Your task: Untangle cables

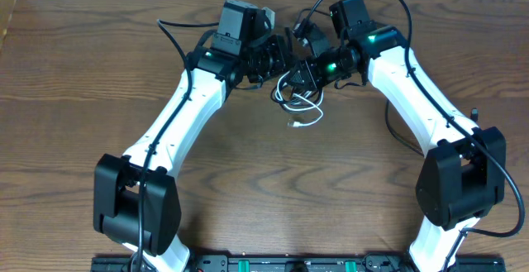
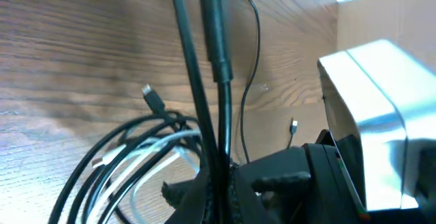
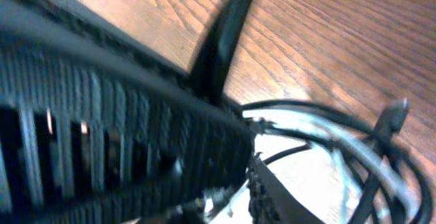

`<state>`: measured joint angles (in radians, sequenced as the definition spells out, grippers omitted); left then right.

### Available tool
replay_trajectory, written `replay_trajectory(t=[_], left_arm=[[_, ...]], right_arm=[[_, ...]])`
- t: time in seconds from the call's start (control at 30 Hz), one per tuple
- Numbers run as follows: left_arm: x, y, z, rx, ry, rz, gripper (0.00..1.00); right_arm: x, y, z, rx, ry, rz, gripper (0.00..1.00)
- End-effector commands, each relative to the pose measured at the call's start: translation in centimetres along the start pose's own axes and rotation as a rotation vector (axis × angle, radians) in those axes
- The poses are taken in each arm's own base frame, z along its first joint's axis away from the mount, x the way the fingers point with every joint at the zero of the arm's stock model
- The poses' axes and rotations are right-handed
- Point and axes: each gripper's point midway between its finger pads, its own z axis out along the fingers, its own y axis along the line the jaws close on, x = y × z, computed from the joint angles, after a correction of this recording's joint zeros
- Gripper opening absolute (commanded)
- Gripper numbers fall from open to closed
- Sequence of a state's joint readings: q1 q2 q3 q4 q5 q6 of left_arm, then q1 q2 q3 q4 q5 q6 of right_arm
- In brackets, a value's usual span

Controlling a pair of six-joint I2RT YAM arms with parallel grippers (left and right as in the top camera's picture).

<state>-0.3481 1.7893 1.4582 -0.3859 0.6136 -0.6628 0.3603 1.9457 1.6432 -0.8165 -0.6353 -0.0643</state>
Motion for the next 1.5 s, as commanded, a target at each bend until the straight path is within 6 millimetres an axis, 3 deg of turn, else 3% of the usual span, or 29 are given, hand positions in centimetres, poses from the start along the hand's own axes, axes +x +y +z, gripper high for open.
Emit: replay_trajectory(t=[0.0, 0.2, 0.47, 0.87, 1.47], left_arm=[[-1.4, -0.7, -1.7, 0.036, -0.032, -0.011, 0.08], [-2.4, 0.8, -2.6, 0.013, -0.048, -0.039, 0.08], [-2.3, 1.0, -2.6, 0.007, -0.043, -0.031, 0.08], [-2.1, 0.7, -2.6, 0.023, -0.031, -0.031, 0.08], [0.2, -2.2, -3.0, 0.182, 0.113, -0.115, 0.08]], right_arm=[[-1.3, 0.9, -1.3, 0.010, -0.040, -0.062, 0.17], [-1.4, 0.6, -1.5, 0.013, -0.047, -0.071, 0.16], [-1.8, 0.8, -1.8, -0.014, -0.064, -0.074, 0.42], [-1.7, 0.9, -1.7, -0.014, -0.062, -0.097, 0.30], [-1.5, 0.8, -1.2, 0.026, -0.047, -0.153, 0.29]])
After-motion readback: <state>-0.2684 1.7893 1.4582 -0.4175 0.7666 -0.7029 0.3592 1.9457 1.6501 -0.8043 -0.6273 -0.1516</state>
